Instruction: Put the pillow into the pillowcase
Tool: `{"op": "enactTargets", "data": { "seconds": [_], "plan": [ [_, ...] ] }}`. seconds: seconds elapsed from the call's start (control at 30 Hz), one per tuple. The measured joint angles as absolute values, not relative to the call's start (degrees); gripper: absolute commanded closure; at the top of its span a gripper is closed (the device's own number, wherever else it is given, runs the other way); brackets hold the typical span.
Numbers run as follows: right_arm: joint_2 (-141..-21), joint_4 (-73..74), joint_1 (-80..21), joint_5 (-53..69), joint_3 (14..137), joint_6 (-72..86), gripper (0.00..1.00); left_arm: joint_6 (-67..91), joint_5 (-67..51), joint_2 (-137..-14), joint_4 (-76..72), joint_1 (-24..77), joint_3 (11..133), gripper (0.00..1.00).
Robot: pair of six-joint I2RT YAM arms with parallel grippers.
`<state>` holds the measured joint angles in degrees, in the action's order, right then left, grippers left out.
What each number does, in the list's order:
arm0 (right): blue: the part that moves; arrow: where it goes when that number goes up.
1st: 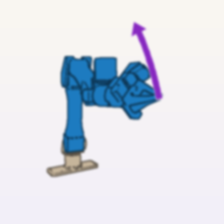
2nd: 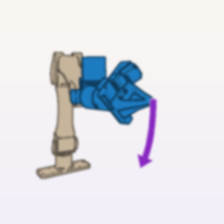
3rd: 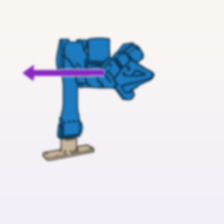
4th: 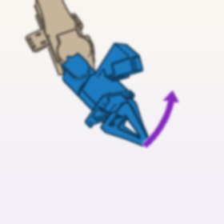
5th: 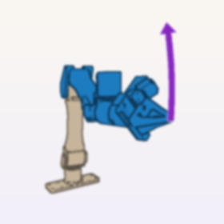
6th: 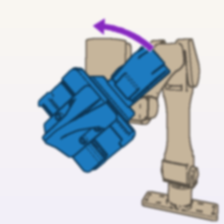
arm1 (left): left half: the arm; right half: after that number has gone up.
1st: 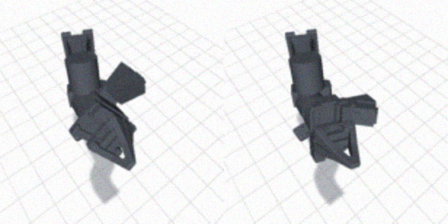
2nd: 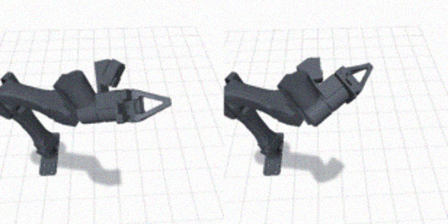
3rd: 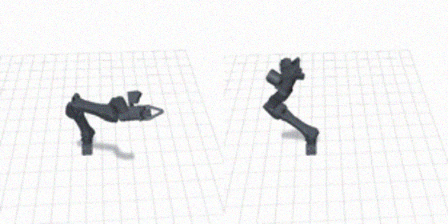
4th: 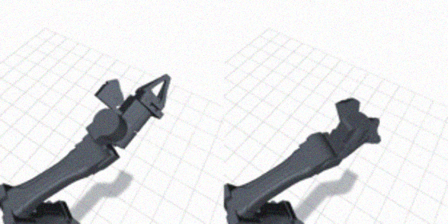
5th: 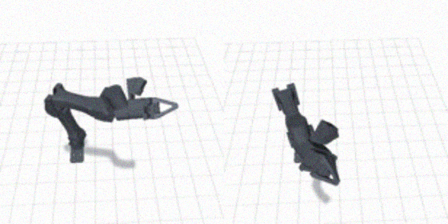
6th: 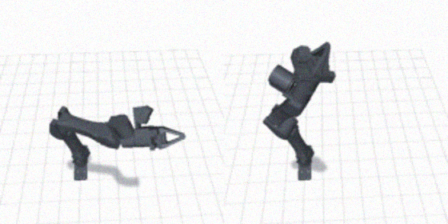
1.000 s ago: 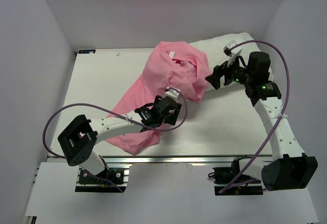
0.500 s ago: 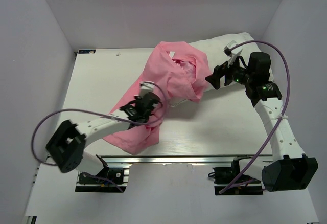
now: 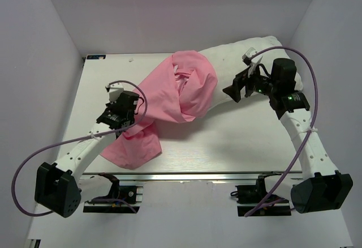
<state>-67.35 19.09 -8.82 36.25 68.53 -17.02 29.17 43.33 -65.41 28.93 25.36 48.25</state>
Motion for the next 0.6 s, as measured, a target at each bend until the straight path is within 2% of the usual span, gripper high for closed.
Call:
{"op": "enactTargets", "data": {
  "seconds": [0.13, 0.17, 0.23, 0.27, 0.37, 0.5, 0.6],
  "plan": [
    [-67.35, 19.14, -10.33, 36.23, 68.53, -18.09, 0.11, 31.59, 43.72, -68.12, 34.63, 20.01, 51.33, 1.0],
    [-67.35, 19.11, -10.81, 36.21, 68.53, -18.37, 0.11, 32.03, 43.57, -68.27, 35.75, 18.11, 52.42, 0.96],
    [-67.37, 19.16, -11.92, 36.1, 68.53, -19.11, 0.11, 32.34, 43.51, -68.1, 37.5, 15.22, 54.7, 0.79],
    [-67.37, 19.16, -12.45, 36.01, 68.53, -19.59, 0.1, 32.38, 43.46, -67.9, 38.02, 14.11, 55.9, 0.53],
    [-67.37, 18.98, -14.87, 35.03, 68.47, -21.37, 0.11, 31.64, 41.63, -66.96, 38.96, 13.19, 59.2, 0.28],
    [-68.01, 16.93, -17.06, 32.91, 68.4, -22.57, 0.1, 30.44, 36.6, -64.66, 39.64, 13.23, 62.41, 0.18],
    [-70.08, 15.77, -17.23, 31.11, 68.82, -22.61, 0.11, 29.26, 32.84, -62.37, 40.6, 13.23, 63.81, 0.16]
  ]
}}
